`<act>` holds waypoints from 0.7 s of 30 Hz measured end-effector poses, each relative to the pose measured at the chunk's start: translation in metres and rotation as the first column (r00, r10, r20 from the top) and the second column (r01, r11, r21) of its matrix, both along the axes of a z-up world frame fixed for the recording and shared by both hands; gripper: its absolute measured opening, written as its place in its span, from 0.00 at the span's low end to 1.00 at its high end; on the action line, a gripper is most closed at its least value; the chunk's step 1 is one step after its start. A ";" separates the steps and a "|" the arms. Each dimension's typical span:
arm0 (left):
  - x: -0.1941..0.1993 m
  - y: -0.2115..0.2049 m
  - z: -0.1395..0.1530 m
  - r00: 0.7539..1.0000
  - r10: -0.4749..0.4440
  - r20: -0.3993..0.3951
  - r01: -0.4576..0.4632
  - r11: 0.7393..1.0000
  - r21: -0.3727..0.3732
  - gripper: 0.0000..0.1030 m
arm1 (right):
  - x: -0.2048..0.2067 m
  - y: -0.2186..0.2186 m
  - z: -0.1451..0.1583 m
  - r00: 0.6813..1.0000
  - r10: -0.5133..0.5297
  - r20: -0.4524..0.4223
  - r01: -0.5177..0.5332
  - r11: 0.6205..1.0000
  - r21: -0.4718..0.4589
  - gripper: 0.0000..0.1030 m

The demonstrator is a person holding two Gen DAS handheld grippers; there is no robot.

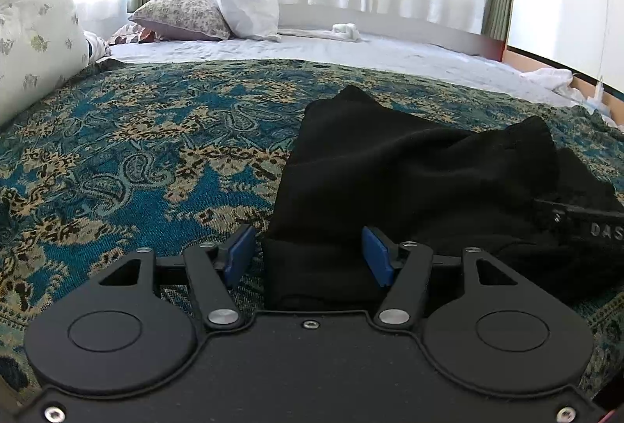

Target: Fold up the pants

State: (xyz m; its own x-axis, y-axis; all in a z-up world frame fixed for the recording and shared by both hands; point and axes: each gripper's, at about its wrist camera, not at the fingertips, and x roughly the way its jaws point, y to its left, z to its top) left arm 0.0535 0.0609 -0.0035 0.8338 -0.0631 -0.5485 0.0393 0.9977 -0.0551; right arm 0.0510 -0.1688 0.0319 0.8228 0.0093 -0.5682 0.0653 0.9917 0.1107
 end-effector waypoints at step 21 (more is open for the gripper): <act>-0.029 -0.024 0.034 0.993 -0.117 0.031 0.119 0.991 -0.062 0.59 | -0.005 -0.069 0.030 0.982 -0.189 0.031 0.190 0.982 -0.027 0.29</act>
